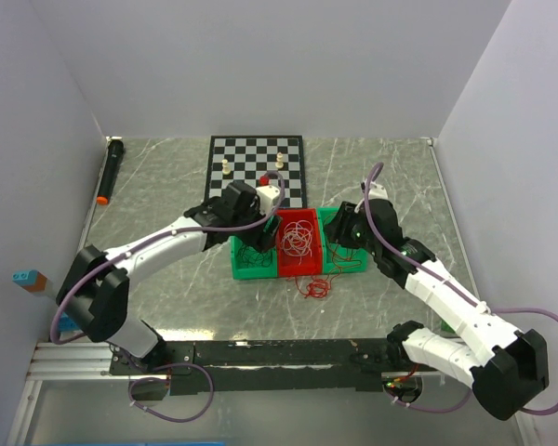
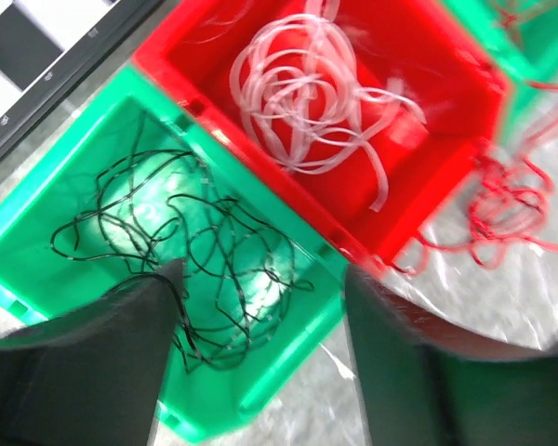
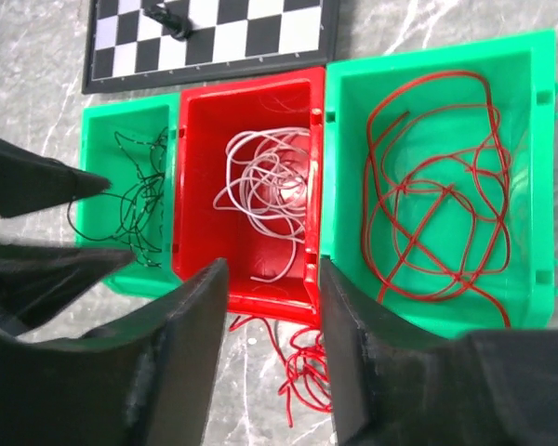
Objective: Untangle the cables
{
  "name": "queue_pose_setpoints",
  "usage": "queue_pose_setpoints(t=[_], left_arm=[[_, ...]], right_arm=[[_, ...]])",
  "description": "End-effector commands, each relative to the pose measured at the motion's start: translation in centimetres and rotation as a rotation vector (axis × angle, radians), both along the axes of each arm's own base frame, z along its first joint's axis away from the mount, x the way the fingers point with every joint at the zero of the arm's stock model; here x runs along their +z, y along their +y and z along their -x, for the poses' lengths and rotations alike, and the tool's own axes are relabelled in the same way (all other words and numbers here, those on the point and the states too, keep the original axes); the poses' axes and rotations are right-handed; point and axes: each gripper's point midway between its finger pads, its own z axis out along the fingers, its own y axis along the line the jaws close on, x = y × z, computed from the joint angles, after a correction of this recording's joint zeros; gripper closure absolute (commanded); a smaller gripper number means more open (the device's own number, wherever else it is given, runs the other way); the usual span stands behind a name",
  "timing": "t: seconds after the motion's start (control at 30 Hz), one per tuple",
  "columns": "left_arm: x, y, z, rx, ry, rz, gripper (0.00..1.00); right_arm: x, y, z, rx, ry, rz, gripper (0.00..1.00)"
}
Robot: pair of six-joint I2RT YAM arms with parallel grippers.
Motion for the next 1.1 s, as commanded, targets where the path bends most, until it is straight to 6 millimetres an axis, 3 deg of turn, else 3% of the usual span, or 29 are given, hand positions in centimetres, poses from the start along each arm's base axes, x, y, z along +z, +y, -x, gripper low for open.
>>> queue_pose_setpoints(t=[0.0,0.07,0.23,0.37,0.57,0.7,0.87,0.97,1.07], left_arm=[[6.3,-1.6,2.0,-0.199,-0.071,0.099,0.13],[8.6,-2.3,3.6,-0.303,-0.068,0.152,0.01],[10.2,-1.1,6.5,-0.427,-0.048,0.139,0.03],[12.0,0.1,7.2,-0.455,-0.116,0.132,0.03],[17.0,2.4,5.3,-0.397,-0.211,0.152,0.03],[16.5,4.3,3.9,-0.322,-0.174,0.14,0.03],[16.4,6.2,2.3,-0.228,-0.159,0.128,0.03],[17.1,7.2,1.4,-0.187,-0.207,0.133,0.03],[17.2,7.9,0.8,-0.162,-0.247,0.12,0.03]], right_arm=[[-0.9,0.1,1.9,0.008,0.038,0.01,0.44],[-1.7,0.7,3.4,0.038,0.058,0.032,0.41],[-4.6,2.2,7.4,0.088,0.159,0.088,0.38],[-7.7,2.7,9.6,0.103,0.239,0.117,0.38],[-9.7,3.8,8.8,0.146,0.256,0.21,0.39],[-10.8,5.2,8.2,0.191,0.273,0.267,0.42],[-12.2,6.8,8.8,0.244,0.325,0.272,0.55],[-12.1,7.9,9.8,0.291,0.327,0.264,0.74],[-10.3,9.1,10.7,0.332,0.299,0.23,0.93]])
